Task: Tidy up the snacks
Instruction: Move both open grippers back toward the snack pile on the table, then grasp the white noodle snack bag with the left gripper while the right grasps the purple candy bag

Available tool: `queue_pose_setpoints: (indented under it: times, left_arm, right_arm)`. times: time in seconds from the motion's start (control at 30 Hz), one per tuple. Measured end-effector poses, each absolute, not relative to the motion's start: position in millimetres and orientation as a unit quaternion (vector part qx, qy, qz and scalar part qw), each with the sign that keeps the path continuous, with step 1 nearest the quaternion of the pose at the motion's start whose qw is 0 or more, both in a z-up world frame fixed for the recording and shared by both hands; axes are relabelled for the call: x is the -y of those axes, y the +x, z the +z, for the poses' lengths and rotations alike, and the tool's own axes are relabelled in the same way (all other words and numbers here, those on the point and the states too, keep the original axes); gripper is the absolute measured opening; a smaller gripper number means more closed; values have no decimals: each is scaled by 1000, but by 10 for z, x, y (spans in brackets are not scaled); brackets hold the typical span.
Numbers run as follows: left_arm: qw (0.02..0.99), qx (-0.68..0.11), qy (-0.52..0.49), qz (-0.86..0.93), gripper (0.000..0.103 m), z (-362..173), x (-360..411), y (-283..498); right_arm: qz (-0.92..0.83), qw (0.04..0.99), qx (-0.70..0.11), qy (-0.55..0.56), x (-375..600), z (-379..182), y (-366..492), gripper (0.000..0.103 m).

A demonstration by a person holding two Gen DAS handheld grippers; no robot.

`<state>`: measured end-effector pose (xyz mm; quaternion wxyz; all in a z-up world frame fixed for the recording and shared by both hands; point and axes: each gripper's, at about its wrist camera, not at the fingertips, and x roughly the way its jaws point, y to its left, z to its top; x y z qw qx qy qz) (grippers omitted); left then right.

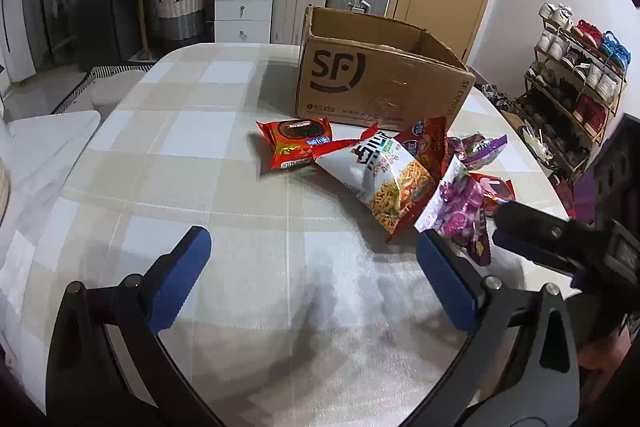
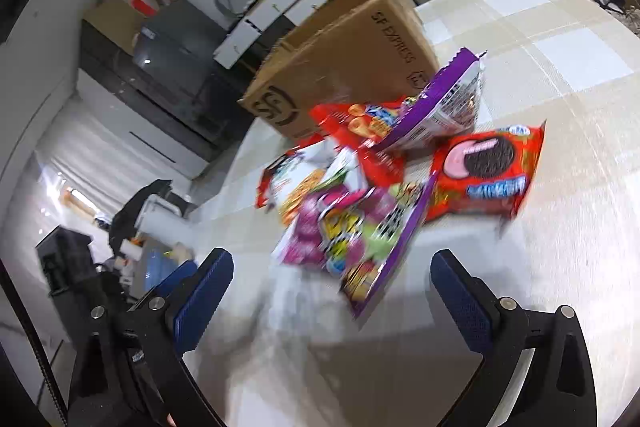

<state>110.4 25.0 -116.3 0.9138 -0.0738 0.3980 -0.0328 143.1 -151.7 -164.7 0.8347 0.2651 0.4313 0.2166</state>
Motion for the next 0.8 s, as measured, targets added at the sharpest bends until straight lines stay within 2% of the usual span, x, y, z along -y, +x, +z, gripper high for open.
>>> queue_pose_setpoints:
  times: [0.3,0.33,0.37,0.4,0.57,0.8]
  left_arm:
    - [909,-410,-74,-32,102,-1302,-282,1315]
    - [908,-411,-76,-33,102,-1313,-284,1314]
    - [907,-413,-77,-33,102,-1332,-289,1340]
    - [906,-415,-77,-32,102,-1349,-295,1357]
    - [902,-423,-76,-28,102,-1421,-327,1396]
    - [900,-431,-67,-9,102,-1463,-353,1426]
  right_arm:
    - [202,830,-453,256,1394,-1720,1833,100]
    - [203,833,-453,243,1352,-1713,1863,92]
    - [203,836,-453,236,1324,-1722,1863,75]
    - [206,837,-455,226,1294,-1742,1884,69]
    - [215,845,-435,225,1345,-1797,1835,59]
    - [247,839,-406,265,1498,-1857,1723,58]
